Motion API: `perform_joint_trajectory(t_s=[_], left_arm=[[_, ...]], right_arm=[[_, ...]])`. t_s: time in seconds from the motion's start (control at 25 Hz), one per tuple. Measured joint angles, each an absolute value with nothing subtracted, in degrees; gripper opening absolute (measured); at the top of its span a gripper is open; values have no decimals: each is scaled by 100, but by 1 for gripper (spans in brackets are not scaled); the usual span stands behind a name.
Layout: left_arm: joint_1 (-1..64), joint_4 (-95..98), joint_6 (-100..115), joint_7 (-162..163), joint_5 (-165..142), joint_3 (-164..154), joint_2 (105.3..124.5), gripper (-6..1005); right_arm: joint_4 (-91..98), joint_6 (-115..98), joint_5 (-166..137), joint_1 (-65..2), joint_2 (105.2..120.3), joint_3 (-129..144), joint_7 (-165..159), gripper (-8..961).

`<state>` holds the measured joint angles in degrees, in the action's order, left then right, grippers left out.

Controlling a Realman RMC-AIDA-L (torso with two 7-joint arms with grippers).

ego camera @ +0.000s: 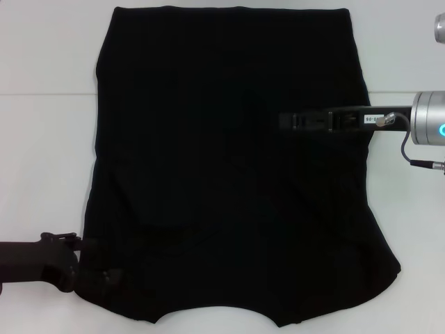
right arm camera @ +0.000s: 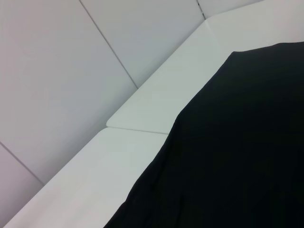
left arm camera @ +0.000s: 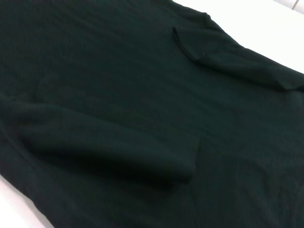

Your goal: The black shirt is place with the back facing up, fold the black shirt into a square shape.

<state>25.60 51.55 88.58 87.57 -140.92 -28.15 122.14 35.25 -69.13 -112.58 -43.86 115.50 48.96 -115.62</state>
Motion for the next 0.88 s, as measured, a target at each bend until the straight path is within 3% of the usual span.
perform_joint_trajectory(t_s=[0.28,0.48,0.6,0.88], left_arm=[[2558,5232,8701,8689,-14126,-2972,12208,900],[2561,5243,8590,8687,-14224,-3043,12219,731],[2563,5245,8530,8686,-14226,-3104,12223,498],[2577,5248,8483,8683,-14230,-3137,12226,182]], right_arm=[[3540,-6926,-11248,-4386,11541,4840,-11560,791],[3538,-6952,-11240,-4375,11545,4735,-11520,789],[3545,-6957,-11224,-4358,11546,4733,-11518,787],[3551,-6961,-11182,-4336,11547,4728,-11513,785]])
